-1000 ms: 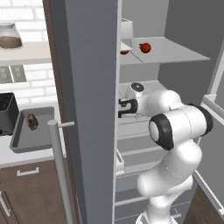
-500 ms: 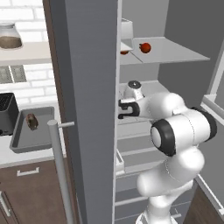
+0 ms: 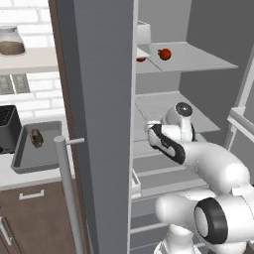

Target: Place one tomato and one steak in each tupperware on the nearby counter, to pack two identical lunches.

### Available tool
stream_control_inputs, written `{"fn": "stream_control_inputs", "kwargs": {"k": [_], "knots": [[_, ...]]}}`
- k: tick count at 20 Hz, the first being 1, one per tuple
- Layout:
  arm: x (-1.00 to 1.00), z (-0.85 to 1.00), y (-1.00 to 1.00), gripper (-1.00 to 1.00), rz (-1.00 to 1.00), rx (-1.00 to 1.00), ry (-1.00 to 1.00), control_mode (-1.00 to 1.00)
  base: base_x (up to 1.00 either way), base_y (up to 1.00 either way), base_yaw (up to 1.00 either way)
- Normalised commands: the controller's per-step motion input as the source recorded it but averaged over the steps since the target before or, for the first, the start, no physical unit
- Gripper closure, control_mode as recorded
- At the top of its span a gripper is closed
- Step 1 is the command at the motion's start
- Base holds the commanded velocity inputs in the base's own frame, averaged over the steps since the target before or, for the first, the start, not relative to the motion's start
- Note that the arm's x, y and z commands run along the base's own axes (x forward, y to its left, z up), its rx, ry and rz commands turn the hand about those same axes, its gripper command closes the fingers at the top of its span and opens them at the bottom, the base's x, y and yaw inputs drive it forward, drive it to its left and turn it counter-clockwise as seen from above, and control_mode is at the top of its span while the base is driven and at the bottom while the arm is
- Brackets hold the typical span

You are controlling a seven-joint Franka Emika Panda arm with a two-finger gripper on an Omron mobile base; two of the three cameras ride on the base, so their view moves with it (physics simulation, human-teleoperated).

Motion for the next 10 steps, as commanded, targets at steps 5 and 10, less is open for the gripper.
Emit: {"fn": "stream_control_inputs", "kwargs": {"k": [5, 10], "knots": [[-1.00, 0.99, -0.01, 1.00, 0.13, 0.00, -0.05, -1.00, 0.00, 0.00, 0.00], [-0.95, 1.00, 0.09, 1.00, 0.08, 0.00, 0.01, -1.00, 0.00, 0.00, 0.00]]}}
